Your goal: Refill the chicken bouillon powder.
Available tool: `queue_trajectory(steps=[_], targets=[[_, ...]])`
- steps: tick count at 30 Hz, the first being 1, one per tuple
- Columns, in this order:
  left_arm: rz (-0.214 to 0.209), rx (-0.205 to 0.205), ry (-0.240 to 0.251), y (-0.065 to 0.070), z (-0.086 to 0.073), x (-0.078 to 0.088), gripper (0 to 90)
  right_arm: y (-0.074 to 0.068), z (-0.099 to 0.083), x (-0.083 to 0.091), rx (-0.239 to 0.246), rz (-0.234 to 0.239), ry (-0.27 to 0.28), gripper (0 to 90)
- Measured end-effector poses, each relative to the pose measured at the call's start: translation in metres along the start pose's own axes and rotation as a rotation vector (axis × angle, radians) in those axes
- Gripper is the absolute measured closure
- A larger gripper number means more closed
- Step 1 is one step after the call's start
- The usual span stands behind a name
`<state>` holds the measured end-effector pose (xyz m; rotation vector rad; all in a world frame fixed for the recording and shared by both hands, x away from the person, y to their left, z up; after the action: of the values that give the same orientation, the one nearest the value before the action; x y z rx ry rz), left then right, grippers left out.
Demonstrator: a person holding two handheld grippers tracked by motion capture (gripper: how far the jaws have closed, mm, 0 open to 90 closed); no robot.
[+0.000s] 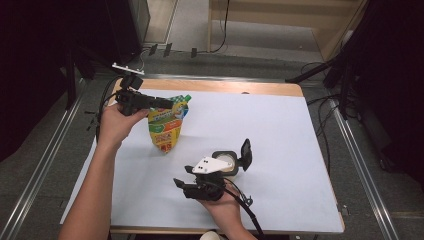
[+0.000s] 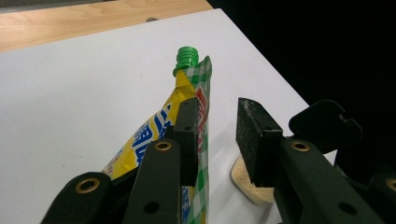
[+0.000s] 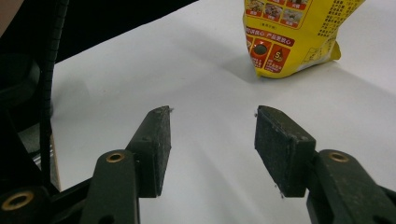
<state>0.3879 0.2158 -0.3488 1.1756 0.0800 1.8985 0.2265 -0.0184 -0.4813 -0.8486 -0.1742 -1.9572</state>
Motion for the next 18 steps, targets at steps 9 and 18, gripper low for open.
queue_trajectory(steps=[9,18], targets=[[0.004,0.008,0.019,0.005,0.0,0.008,67.1,0.002,0.007,0.008,-0.013,0.017,-0.011,49.0],[0.007,0.02,0.031,0.009,0.0,0.019,65.8,0.003,0.017,0.025,0.006,0.012,-0.001,52.3]])
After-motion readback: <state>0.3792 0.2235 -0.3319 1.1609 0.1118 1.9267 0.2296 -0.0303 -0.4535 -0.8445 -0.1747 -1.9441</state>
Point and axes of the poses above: each handheld gripper's, and its own axes: x roughly backward along the jaws, z roughly out of its top, y roughly to its right, the point moved 1 cm from there along -x, roughly forward along the jaws, and after that the axes turned 11 degrees about -y, right-handed, at the moved point
